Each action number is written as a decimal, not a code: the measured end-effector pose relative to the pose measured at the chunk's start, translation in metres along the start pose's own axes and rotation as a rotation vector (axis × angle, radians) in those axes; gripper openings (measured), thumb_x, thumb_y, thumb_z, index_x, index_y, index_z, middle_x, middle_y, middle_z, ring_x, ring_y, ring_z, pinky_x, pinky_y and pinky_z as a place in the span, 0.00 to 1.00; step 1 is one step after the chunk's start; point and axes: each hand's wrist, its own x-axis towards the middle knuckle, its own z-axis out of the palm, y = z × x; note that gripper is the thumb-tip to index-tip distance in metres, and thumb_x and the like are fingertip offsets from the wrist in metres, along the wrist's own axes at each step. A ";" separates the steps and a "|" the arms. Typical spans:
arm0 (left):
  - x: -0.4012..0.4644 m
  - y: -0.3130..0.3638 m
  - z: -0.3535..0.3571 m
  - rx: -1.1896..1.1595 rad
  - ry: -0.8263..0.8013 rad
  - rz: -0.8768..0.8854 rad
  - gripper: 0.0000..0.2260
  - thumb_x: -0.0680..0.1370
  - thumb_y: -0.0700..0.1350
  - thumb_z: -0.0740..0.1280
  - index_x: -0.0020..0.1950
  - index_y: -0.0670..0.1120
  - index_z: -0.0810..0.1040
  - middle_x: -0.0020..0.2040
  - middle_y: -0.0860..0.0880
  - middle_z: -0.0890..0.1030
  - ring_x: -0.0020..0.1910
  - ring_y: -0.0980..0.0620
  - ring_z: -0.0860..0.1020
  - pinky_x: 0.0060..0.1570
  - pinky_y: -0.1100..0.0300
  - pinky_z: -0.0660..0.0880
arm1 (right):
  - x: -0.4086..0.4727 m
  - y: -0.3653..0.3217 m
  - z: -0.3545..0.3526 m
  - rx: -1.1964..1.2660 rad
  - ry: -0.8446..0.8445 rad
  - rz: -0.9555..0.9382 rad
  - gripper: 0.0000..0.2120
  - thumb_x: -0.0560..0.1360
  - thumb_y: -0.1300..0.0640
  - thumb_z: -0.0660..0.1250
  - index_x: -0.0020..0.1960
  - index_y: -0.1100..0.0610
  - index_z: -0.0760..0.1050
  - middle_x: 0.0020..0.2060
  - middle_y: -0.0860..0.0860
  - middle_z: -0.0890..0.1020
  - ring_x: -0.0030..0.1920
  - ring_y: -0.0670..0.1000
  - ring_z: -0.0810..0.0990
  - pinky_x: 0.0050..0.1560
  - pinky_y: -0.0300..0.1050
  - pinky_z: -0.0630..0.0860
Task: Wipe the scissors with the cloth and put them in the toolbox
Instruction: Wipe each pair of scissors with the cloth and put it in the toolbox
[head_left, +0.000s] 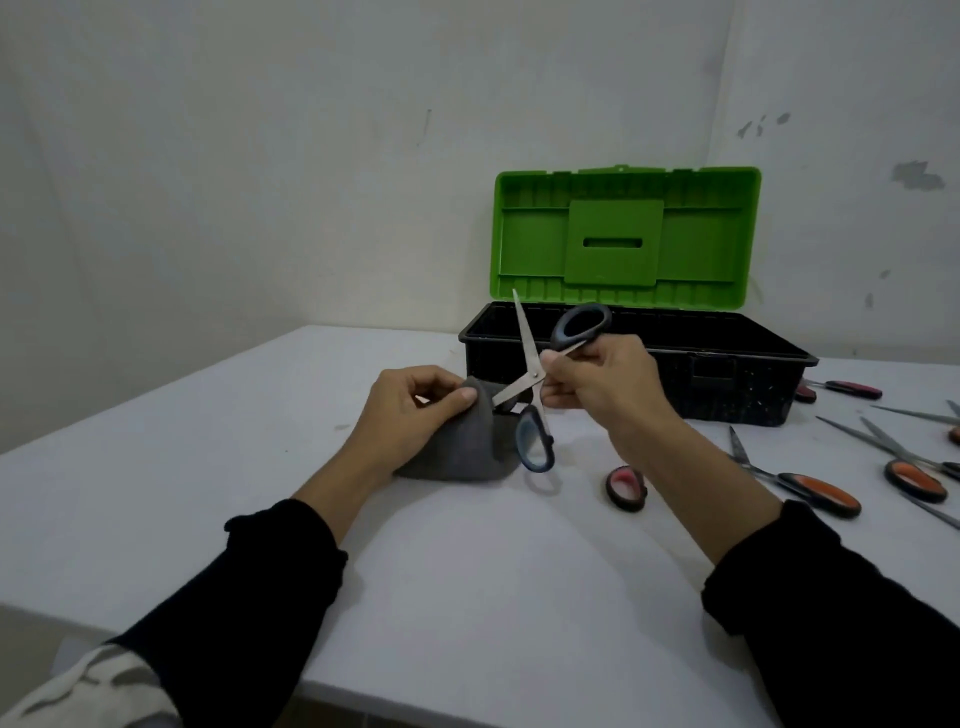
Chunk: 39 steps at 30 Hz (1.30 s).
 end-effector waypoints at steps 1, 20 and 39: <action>0.000 0.002 0.001 -0.052 0.016 -0.017 0.02 0.72 0.41 0.72 0.42 0.43 0.83 0.36 0.50 0.83 0.33 0.61 0.76 0.36 0.69 0.72 | 0.000 0.000 -0.001 -0.013 -0.005 -0.003 0.07 0.73 0.63 0.70 0.36 0.62 0.77 0.29 0.55 0.81 0.28 0.49 0.81 0.35 0.41 0.81; 0.000 0.013 0.014 -0.031 0.052 0.065 0.03 0.69 0.43 0.74 0.41 0.45 0.83 0.37 0.50 0.83 0.34 0.60 0.79 0.38 0.69 0.74 | -0.001 0.010 0.019 0.008 -0.003 0.031 0.05 0.71 0.61 0.72 0.39 0.62 0.79 0.33 0.56 0.82 0.33 0.52 0.82 0.38 0.45 0.81; 0.006 0.011 0.008 -0.149 0.442 -0.150 0.04 0.71 0.46 0.73 0.43 0.48 0.83 0.38 0.56 0.82 0.35 0.66 0.78 0.39 0.76 0.73 | 0.003 -0.018 -0.021 -0.315 -0.065 0.056 0.12 0.79 0.56 0.62 0.39 0.60 0.74 0.33 0.55 0.79 0.31 0.51 0.82 0.27 0.39 0.76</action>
